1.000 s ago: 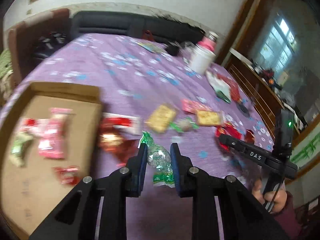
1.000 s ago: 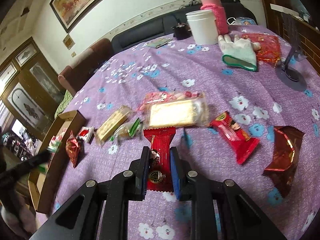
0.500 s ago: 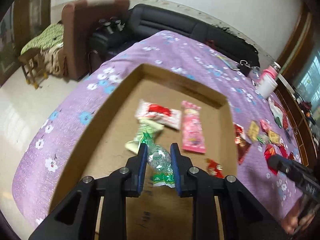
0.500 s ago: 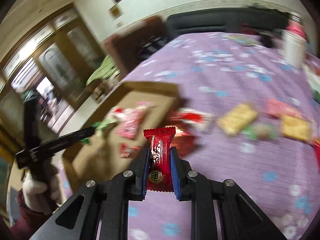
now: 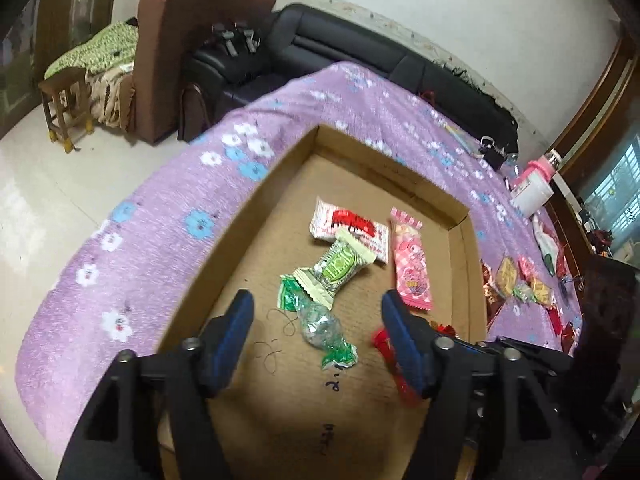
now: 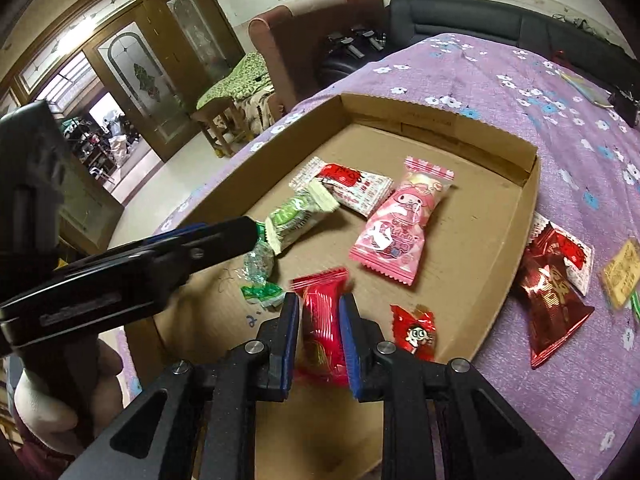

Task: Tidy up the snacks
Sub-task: 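Drop both candies into the cardboard box with the left and right grippers, then grasp the dark red foil bag with the right gripper, then carry the yellow cake bar into the box while the right gripper carries the foil bag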

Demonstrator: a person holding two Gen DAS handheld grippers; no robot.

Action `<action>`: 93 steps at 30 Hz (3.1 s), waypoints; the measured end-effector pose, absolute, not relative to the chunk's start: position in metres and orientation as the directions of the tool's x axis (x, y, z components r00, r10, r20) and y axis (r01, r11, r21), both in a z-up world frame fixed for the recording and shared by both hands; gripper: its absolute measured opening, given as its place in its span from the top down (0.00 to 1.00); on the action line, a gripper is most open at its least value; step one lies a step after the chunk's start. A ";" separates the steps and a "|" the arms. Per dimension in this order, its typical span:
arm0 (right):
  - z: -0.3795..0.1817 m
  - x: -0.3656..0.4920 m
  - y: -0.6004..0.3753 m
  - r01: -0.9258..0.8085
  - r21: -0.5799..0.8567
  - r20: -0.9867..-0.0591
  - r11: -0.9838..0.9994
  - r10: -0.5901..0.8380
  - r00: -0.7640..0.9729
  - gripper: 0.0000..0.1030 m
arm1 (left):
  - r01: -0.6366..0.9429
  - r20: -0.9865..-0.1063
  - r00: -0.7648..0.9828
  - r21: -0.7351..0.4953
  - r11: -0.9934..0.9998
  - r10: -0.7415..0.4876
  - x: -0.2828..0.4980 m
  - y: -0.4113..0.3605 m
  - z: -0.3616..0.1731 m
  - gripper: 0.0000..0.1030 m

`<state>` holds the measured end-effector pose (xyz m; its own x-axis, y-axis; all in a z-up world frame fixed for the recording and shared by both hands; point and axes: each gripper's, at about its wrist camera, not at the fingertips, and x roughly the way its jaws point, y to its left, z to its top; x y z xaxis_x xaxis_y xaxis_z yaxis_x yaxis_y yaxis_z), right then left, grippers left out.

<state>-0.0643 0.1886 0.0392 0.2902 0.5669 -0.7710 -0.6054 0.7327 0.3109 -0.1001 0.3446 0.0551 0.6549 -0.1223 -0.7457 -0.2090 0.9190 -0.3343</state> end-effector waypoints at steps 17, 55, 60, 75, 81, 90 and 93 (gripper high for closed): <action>0.073 -0.092 0.065 -0.445 0.319 -0.704 0.837 0.524 0.480 0.62 | -0.015 -0.604 0.733 -0.474 0.880 -0.313 -0.153 0.264 0.103 0.13; 0.030 -0.038 -0.229 0.106 0.220 -0.758 0.970 0.102 0.644 0.70 | 0.476 -0.759 0.549 -0.062 0.877 -0.351 -0.018 0.004 0.082 0.14; 0.028 -0.038 -0.235 0.111 0.258 -0.754 0.960 0.128 0.644 0.70 | 0.564 -0.789 0.530 0.056 0.824 -0.309 0.015 -0.052 0.054 0.14; 0.024 -0.041 -0.260 0.149 0.414 -0.743 0.898 0.239 0.625 0.66 | 0.665 -0.880 0.323 -0.050 0.745 -0.347 0.021 -0.072 0.030 0.62; 0.024 -0.042 -0.261 0.156 0.428 -0.741 0.890 0.247 0.624 0.57 | 0.649 -0.832 0.476 0.114 0.752 -0.285 0.026 -0.077 0.035 0.31; 0.024 -0.041 -0.258 0.143 0.424 -0.739 0.894 0.251 0.625 0.51 | 0.685 -0.889 0.340 0.010 0.728 -0.308 0.071 -0.091 0.009 0.31; 0.022 -0.040 -0.261 0.144 0.449 -0.734 0.882 0.272 0.623 0.50 | 0.705 -0.894 0.303 -0.024 0.709 -0.331 0.058 -0.085 0.010 0.54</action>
<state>-0.0401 -0.2607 0.0225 0.6228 0.2721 -0.7336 0.1437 0.8818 0.4491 0.0576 -0.0854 0.0104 0.3025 -0.3310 -0.8938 0.7051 0.7087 -0.0238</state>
